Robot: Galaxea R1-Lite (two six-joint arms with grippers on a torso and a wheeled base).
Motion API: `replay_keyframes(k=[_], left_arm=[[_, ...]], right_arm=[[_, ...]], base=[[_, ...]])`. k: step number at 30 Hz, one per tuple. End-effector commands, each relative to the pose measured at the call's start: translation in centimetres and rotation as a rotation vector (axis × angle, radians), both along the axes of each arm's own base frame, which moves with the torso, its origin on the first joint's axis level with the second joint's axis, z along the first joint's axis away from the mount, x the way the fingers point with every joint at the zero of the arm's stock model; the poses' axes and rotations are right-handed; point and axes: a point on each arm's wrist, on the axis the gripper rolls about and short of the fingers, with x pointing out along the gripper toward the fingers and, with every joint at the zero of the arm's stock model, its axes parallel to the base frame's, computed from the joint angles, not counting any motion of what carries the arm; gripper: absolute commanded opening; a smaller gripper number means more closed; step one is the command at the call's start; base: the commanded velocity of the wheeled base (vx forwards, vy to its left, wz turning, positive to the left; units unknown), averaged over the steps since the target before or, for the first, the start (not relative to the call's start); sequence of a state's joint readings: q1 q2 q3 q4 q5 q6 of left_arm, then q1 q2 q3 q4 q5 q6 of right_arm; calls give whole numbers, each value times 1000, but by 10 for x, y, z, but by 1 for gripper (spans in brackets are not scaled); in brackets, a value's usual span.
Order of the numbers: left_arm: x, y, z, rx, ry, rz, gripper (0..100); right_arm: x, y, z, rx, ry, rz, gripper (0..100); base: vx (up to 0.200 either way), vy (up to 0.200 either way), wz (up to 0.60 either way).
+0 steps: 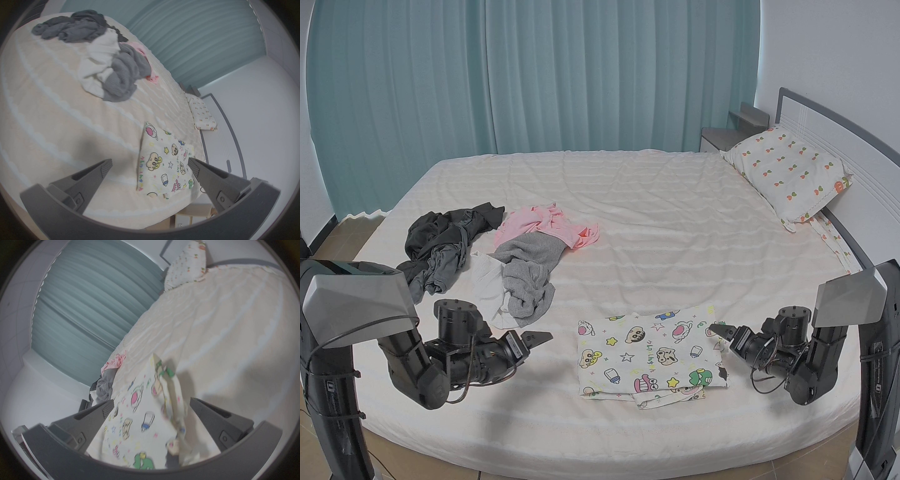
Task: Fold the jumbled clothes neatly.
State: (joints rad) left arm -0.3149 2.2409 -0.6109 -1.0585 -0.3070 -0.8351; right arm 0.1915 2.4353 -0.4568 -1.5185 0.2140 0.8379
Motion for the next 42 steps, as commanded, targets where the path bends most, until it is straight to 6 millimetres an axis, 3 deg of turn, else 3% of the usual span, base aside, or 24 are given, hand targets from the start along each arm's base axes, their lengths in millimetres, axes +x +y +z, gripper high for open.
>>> replay_keyframes(k=[1, 5, 6, 11, 28, 37, 38, 42], left_arm=[[14, -44, -8, 48, 9, -130, 100], [19, -63, -24, 153, -8, -205, 100], [21, -69, -36, 206, -18, -212, 100], [23, -75, -49, 300, -48, -209, 100], [41, -104, -60, 357, -120, -270, 100], [43, -108, -59, 363, -110, -274, 100], [43, -108, -59, 369, -110, -265, 0], [43, -108, -59, 380, -110, -245, 0]], right_arm=[[-18, 7, 4, 47, 36, 10, 100], [-20, 7, -3, 41, 59, 13, 100], [-20, 8, -4, 38, 63, 15, 100], [-20, 9, -5, 36, 64, 19, 100], [-20, 12, -8, 26, 69, 22, 100], [-21, 12, -8, 26, 69, 25, 100], [-21, 12, -8, 26, 69, 25, 100], [-21, 12, -8, 26, 69, 25, 100]], base=[[0, 0, 0], [0, 0, 0], [0, 0, 0], [0, 0, 0], [0, 0, 0], [0, 0, 0], [0, 0, 0], [0, 0, 0]])
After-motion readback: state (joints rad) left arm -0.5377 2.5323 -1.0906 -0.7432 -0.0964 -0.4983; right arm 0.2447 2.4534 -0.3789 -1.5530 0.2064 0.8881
